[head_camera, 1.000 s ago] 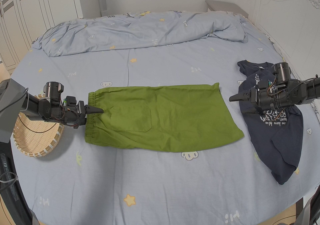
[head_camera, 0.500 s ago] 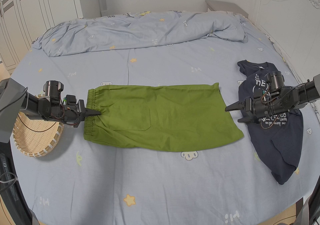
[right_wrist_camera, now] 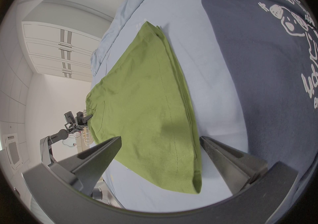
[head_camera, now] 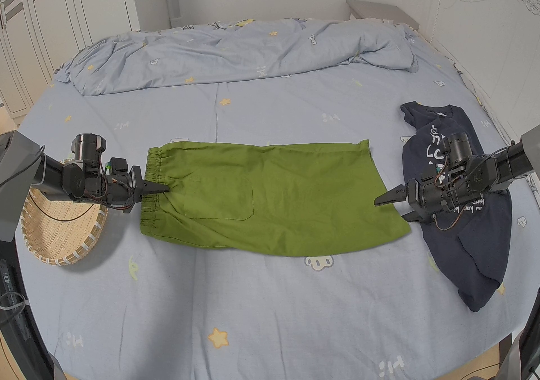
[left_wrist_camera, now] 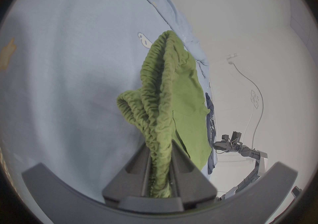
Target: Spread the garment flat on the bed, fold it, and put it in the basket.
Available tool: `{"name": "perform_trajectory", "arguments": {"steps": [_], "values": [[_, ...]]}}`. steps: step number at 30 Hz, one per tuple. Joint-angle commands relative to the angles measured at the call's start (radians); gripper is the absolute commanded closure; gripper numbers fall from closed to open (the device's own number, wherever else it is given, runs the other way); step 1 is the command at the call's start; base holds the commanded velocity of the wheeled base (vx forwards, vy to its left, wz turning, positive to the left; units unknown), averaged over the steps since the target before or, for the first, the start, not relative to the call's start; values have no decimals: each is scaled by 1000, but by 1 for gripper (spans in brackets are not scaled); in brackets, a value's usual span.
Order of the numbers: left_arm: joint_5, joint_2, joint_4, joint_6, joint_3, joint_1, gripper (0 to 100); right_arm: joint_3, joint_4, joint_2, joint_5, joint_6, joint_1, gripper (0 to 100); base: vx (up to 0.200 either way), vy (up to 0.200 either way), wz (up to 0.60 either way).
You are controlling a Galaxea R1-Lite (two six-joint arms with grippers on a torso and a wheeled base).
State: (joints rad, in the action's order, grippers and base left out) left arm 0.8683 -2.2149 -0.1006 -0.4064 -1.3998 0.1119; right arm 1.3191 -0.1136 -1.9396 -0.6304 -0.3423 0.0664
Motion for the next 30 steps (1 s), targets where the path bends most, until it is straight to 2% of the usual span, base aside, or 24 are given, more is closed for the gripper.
{"name": "perform_trajectory", "arguments": {"steps": [1,10,11,30], "values": [[0,7,-1,0,2,0,100,-8,-1,-7,0,-1,18,0,0,0,0],[-2,17,-1,1,5,0,100,-9,2,-24,-2,-3,30,0,0,0,0],[-2,18,-1,1,7,0,100,-8,2,-24,-2,-3,27,100,0,0,0],[-2,34,13,3,7,8,100,-18,-6,21,0,-1,-7,100,0,0,0]]}}
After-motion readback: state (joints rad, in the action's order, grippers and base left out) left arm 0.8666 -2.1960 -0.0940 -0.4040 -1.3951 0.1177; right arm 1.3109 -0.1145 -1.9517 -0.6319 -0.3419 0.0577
